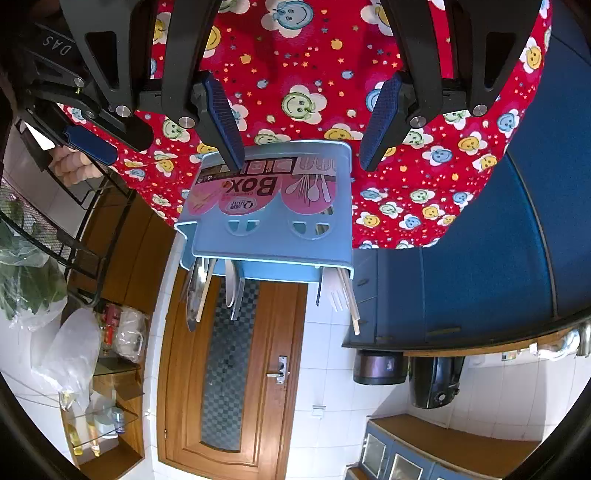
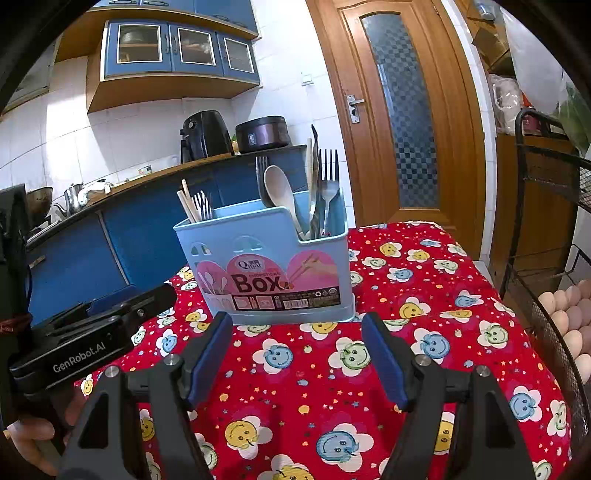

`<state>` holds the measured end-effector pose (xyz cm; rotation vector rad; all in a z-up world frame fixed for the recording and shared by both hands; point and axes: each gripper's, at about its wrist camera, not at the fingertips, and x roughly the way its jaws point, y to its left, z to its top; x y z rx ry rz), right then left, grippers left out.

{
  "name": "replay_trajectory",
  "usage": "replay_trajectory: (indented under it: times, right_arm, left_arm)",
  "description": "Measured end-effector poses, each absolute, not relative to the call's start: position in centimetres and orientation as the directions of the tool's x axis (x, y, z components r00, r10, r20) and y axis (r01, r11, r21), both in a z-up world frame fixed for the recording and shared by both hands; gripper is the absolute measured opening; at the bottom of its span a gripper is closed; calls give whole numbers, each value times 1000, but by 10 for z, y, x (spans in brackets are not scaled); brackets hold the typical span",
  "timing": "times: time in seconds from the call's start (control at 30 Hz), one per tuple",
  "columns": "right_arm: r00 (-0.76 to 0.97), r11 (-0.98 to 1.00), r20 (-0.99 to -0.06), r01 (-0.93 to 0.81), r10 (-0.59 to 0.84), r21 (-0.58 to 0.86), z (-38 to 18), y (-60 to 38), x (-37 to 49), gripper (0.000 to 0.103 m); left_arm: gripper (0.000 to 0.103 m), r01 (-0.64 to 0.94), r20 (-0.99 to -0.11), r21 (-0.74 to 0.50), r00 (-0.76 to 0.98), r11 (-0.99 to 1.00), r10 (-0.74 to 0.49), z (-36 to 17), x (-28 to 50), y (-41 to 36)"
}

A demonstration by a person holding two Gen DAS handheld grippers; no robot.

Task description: Organize utensils

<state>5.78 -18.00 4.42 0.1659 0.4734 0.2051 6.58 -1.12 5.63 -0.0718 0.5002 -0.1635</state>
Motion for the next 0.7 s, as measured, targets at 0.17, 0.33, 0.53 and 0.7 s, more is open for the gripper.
replay_trajectory:
  times: [0.17, 0.33, 0.53, 0.7]
  right_arm:
    - [869, 966, -437, -154, 232, 206, 43, -180, 58, 75]
    - [867, 966, -440, -154, 233, 208, 42, -180, 58, 75]
    - [867, 966, -441, -151, 231, 209, 41, -180, 58, 75]
    - [866, 966, -442, -152, 232, 209, 41, -180, 58, 75]
  left_arm:
    - [66, 130, -476, -109, 864, 986, -167, 55, 67, -10]
    - [66, 124, -478, -114, 863, 986, -164, 54, 68, -7]
    - [66, 121, -477, -111, 865, 987, -159, 55, 69, -5]
    - [66, 122, -473, -110, 866, 986, -160, 55, 68, -6]
